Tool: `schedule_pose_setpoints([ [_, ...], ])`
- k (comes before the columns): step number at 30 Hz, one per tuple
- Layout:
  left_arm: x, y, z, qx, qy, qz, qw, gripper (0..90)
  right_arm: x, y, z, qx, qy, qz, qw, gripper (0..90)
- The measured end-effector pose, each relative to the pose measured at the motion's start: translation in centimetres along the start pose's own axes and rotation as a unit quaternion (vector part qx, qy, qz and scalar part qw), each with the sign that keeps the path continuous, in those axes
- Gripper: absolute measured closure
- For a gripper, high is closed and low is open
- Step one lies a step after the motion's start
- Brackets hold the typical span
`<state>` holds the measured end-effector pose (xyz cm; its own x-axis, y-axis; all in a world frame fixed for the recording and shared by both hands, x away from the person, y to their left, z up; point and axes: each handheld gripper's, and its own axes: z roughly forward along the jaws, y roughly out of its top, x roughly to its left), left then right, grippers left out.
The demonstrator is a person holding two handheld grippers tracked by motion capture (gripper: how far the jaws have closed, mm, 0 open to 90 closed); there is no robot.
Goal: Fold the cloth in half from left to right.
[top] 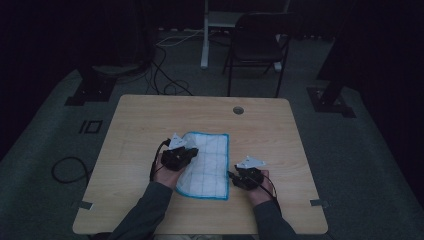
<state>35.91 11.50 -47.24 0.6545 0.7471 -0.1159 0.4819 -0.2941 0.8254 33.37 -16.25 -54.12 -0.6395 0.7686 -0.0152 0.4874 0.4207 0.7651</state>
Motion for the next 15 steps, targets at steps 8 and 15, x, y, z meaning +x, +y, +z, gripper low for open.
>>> schedule_pose_setpoints([
  [8, -0.6, 0.3, 0.9, 0.006, -0.008, 0.005, 0.9999, 88.3, -0.2, 0.0, -0.1, 0.0, 0.0, 0.004, 1.0, 58.3],
  [15, -1.1, 0.4, 1.9, 0.015, -0.014, 0.011, 0.9997, 88.3, -0.3, -0.1, -0.1, 0.0, -0.002, 0.008, 1.0, 58.2],
])
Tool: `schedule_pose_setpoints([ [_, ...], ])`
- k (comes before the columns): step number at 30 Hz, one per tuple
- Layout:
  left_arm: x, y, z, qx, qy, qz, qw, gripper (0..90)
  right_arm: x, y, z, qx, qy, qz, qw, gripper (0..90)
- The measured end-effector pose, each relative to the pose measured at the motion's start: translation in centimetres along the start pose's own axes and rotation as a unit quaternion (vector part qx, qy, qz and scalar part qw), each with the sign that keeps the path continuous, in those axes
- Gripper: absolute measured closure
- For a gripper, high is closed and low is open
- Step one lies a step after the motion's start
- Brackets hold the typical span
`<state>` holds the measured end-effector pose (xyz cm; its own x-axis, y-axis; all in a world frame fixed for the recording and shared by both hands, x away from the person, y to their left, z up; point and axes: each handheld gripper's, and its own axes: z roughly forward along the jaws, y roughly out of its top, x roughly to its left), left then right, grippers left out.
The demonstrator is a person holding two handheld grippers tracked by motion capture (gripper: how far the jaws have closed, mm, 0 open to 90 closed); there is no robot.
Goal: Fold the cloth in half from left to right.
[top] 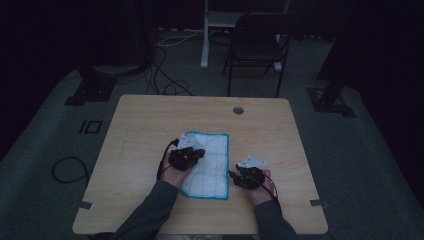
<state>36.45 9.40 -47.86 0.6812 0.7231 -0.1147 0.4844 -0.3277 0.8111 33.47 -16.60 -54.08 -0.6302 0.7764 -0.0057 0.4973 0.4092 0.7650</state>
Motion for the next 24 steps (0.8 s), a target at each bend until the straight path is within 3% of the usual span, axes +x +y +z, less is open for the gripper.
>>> schedule_pose_setpoints([
  [24, -1.6, 0.0, 3.5, 0.038, -0.016, 0.023, 0.9989, 88.3, -0.1, 0.0, 0.0, 0.002, -0.001, -0.001, 1.0, 57.6],
])
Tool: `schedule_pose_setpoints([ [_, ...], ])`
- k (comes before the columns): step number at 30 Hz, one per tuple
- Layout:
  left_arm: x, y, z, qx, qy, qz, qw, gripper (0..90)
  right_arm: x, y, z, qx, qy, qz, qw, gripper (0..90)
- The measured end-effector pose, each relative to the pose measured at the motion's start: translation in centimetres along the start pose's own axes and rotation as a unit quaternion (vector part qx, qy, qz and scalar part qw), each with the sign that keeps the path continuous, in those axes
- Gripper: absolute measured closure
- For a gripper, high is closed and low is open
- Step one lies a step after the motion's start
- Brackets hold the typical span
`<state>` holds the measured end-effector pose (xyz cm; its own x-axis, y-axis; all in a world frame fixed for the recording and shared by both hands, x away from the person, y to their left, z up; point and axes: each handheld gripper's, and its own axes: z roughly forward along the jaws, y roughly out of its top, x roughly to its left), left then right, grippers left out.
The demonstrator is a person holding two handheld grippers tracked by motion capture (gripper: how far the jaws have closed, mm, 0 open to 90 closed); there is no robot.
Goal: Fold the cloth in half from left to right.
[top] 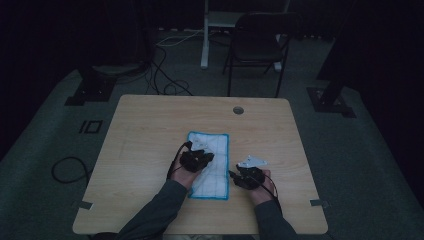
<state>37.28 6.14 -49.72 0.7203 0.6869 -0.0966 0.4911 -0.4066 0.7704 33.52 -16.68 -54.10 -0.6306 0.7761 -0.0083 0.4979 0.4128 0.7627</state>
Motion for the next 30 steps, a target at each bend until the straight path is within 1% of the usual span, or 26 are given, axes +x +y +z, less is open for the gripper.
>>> schedule_pose_setpoints([
  [5, -0.1, 0.1, 0.8, 0.009, -0.002, -0.001, 1.0, 88.3, -0.1, 0.0, 0.0, 0.002, -0.001, 0.002, 1.0, 57.6],
  [10, -0.2, 0.2, 1.7, 0.023, -0.004, 0.009, 0.9997, 88.3, -0.1, 0.0, 0.0, 0.004, -0.001, 0.004, 1.0, 57.6],
  [13, -0.3, 0.2, 2.4, 0.031, -0.004, 0.007, 0.9995, 88.2, -0.1, -0.1, 0.1, 0.005, -0.002, 0.003, 1.0, 57.5],
  [16, -0.4, 0.2, 3.1, 0.038, -0.005, 0.01, 0.9992, 88.2, -0.2, -0.1, 0.1, 0.006, -0.003, 0.004, 1.0, 57.6],
  [24, -0.5, 0.0, 4.5, 0.062, -0.006, 0.02, 0.9978, 87.8, -0.2, -0.1, 0.1, 0.007, -0.003, 0.004, 1.0, 57.5],
  [26, -0.4, -0.1, 4.7, 0.061, -0.011, 0.011, 0.998, 85.7, -0.2, -0.1, 0.2, 0.007, -0.004, 0.004, 1.0, 57.5],
  [28, -0.4, -0.1, 4.6, 0.057, -0.016, 0.008, 0.9982, 79.7, -0.2, -0.1, 0.2, 0.007, -0.004, 0.004, 1.0, 57.5],
  [30, -0.6, 0.0, 4.2, 0.052, -0.018, 0.012, 0.9984, 72.9, -0.2, -0.1, 0.1, 0.007, -0.004, 0.004, 1.0, 57.3],
])
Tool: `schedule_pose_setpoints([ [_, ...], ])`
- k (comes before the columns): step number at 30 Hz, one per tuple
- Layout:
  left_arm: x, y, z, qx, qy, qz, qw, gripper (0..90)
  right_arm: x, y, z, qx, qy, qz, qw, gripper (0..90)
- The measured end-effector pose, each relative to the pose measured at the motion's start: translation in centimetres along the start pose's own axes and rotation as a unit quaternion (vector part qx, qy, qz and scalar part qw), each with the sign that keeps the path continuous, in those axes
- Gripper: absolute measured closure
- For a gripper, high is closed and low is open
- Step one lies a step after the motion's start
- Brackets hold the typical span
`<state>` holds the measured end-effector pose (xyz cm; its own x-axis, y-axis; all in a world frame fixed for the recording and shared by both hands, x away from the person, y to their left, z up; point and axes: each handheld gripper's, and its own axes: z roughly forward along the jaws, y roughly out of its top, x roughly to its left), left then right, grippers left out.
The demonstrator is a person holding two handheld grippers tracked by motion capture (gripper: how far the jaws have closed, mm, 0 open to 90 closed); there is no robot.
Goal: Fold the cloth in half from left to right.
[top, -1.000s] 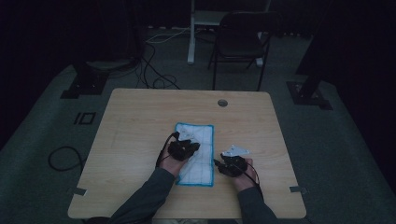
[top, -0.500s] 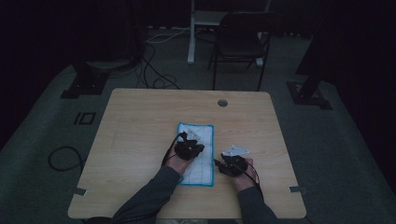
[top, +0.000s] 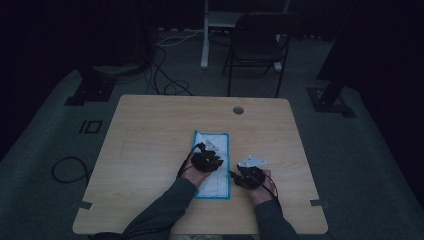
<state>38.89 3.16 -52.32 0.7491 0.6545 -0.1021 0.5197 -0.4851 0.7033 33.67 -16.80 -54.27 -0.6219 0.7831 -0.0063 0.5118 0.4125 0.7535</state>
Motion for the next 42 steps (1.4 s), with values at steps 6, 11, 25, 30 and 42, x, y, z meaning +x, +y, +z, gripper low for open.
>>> schedule_pose_setpoints([
  [6, -0.4, 0.4, -3.1, -0.039, 0.006, -0.006, 0.9992, 68.9, -0.1, 0.0, -0.1, -0.002, -0.001, 0.002, 1.0, 57.3],
  [11, 0.3, 0.1, -5.7, -0.065, 0.02, -0.013, 0.9976, 70.3, -0.2, 0.0, -0.2, -0.002, -0.002, 0.002, 1.0, 57.3],
  [25, 3.4, -4.4, -8.0, -0.06, 0.048, -0.069, 0.9947, 69.7, -0.1, -0.1, -0.1, -0.001, -0.003, 0.003, 1.0, 57.1],
  [30, 3.7, -5.5, -7.7, -0.052, 0.049, -0.078, 0.9943, 69.3, -0.1, -0.1, 0.0, 0.001, -0.003, 0.001, 1.0, 56.9],
  [42, 3.6, -7.5, -6.4, -0.025, 0.054, -0.087, 0.9944, 67.2, -0.2, -0.1, -0.2, 0.0, -0.004, 0.005, 1.0, 56.9],
])
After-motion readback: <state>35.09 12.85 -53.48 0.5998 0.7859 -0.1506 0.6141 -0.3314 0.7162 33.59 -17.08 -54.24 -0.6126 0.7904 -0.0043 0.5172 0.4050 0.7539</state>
